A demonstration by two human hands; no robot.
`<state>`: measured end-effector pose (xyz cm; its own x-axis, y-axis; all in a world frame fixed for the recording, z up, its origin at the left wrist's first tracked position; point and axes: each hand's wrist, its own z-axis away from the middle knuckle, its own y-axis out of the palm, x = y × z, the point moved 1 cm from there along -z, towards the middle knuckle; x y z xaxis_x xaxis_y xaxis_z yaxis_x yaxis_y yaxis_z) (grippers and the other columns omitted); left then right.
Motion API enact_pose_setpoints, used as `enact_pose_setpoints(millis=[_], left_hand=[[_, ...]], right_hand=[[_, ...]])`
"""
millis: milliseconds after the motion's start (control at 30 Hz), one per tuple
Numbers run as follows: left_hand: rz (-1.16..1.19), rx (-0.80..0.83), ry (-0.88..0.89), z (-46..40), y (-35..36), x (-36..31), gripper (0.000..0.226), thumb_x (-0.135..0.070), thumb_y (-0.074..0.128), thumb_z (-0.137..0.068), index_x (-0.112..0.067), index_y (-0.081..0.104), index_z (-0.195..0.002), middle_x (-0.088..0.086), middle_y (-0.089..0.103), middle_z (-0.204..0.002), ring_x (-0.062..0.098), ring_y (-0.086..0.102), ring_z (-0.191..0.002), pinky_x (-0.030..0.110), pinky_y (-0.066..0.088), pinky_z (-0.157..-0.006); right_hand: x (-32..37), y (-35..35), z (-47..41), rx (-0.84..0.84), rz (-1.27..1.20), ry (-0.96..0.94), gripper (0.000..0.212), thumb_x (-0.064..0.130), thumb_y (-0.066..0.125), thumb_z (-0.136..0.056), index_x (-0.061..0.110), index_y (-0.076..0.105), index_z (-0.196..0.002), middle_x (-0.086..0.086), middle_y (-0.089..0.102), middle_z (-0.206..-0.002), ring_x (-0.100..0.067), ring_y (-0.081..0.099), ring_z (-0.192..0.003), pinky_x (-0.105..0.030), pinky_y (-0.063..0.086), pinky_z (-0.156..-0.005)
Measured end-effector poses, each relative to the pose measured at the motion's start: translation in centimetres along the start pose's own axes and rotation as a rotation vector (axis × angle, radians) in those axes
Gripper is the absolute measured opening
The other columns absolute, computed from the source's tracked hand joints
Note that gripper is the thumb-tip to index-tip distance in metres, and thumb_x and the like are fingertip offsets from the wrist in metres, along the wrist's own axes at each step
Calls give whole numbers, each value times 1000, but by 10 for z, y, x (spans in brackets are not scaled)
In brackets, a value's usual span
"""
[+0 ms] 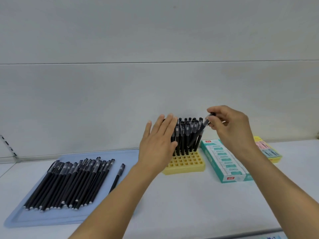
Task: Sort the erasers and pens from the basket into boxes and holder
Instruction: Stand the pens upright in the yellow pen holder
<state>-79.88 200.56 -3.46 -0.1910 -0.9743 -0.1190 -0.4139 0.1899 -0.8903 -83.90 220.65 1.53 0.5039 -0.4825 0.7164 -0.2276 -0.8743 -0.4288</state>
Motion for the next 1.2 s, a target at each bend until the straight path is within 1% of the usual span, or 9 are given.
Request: enact_pose_setpoints(millis=[100,333,567,667,767,833,1000,1100,1200], left_hand=[[-60,71,-6,-3,7,6,67,-36,37,-102,-26,-4,-154,-12,-9,-162,8,-14,-148,37,-6,-121],[-18,47,-4,-2,8,7,68,-34,40,-101,-27,-1,-155,-13,-7,-162,6,-13,-147,35,-5,-121],[26,49,0,-3,9,7,71,-33,43,-100,-28,-2,-154,-14,-7,-162,6,-14,-147,37,-3,-122],[129,-13,-38,10,1,8,71,-35,45,-100,-31,-1,-154,-15,-5,-161,6,-12,-148,38,-1,-122],[206,-153,-159,46,-3,29,64,-38,51,-97,-28,22,-152,-9,18,-160,13,6,-149,41,10,-121],[165,-177,-265,78,-1,59,57,-41,54,-94,-24,38,-146,-2,34,-154,20,22,-146,45,20,-119],[-27,-91,-595,132,-19,128,55,-48,55,-91,-17,50,-136,6,54,-137,31,48,-125,45,43,-98],[-200,104,-721,144,-26,151,62,-62,50,-89,-18,49,-132,4,54,-131,26,51,-118,39,47,-88],[-91,186,-792,143,-29,166,54,-67,58,-80,-20,60,-106,3,57,-113,23,59,-100,35,51,-73]], right_hand=[[-12,7,1,55,91,-28,20,11,63,-92,19,69,-110,16,65,-86,-8,67,-84,-34,56,-86],[-30,22,-3,129,241,-82,19,11,60,-94,17,68,-110,1,73,-89,-19,67,-84,-44,55,-83],[-35,31,-5,214,366,-49,26,16,57,-96,21,67,-119,-2,72,-103,-22,65,-92,-38,52,-84],[-29,34,4,70,503,-186,34,23,56,-96,24,58,-130,-1,60,-108,-21,58,-90,-34,48,-69],[-2,53,33,-65,368,-320,24,22,62,-92,21,63,-115,3,55,-97,-18,53,-83,-30,41,-66],[15,81,55,77,295,-366,13,34,58,-92,24,66,-94,9,56,-85,-13,52,-77,-29,39,-64],[50,157,97,670,437,-226,47,58,42,-94,18,63,-79,5,60,-81,-18,56,-79,-30,32,-66],[71,186,102,687,596,-213,60,65,33,-95,16,45,-62,2,48,-62,-23,48,-65,-32,28,-63],[82,208,102,720,682,-178,59,70,34,-91,19,38,-61,4,43,-62,-23,47,-66,-33,28,-65]])
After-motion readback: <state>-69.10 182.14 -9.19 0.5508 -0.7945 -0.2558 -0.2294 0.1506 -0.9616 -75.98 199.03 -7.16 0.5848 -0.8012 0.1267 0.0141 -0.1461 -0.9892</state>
